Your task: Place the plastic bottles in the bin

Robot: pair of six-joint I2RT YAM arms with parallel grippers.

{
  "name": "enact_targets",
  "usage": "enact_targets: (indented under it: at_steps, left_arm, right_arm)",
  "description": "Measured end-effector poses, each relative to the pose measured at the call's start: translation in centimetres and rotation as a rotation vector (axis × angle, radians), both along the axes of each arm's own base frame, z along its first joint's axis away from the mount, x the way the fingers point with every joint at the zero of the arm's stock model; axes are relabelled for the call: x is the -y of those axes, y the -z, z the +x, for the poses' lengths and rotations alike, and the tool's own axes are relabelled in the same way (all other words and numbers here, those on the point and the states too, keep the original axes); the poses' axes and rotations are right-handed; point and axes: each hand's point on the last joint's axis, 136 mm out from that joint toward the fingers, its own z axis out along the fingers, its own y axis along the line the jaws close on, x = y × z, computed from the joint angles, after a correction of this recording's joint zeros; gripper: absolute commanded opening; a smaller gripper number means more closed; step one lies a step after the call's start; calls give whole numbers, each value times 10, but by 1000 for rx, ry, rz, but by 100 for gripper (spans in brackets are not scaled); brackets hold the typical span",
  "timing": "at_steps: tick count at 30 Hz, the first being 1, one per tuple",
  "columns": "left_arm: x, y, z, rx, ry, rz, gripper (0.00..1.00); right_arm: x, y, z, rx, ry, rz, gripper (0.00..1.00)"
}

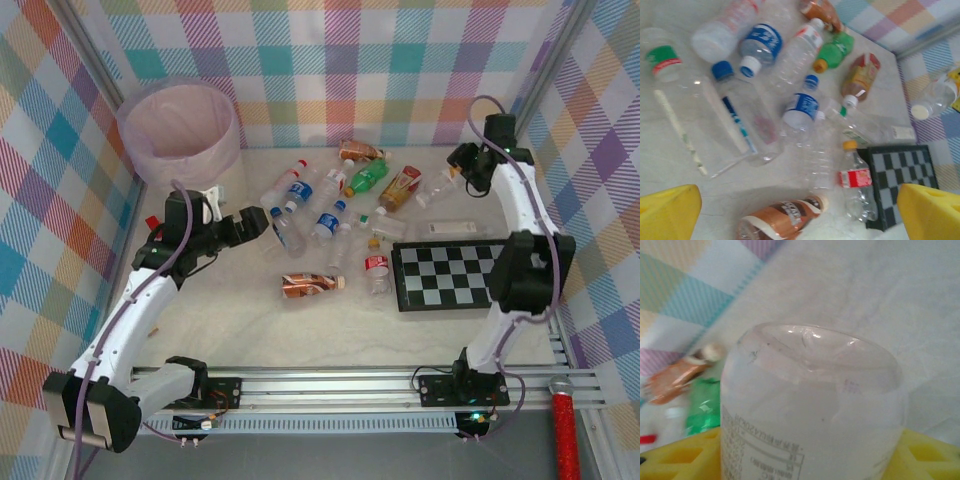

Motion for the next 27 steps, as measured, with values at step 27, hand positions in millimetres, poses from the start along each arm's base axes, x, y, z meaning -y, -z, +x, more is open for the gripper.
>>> enact_targets:
  at_steps: [27]
  left_arm:
    - [187,-3,-50,-3,575,-158,100]
  right_arm:
    - [-275,-21,-169,59,-822,357,65]
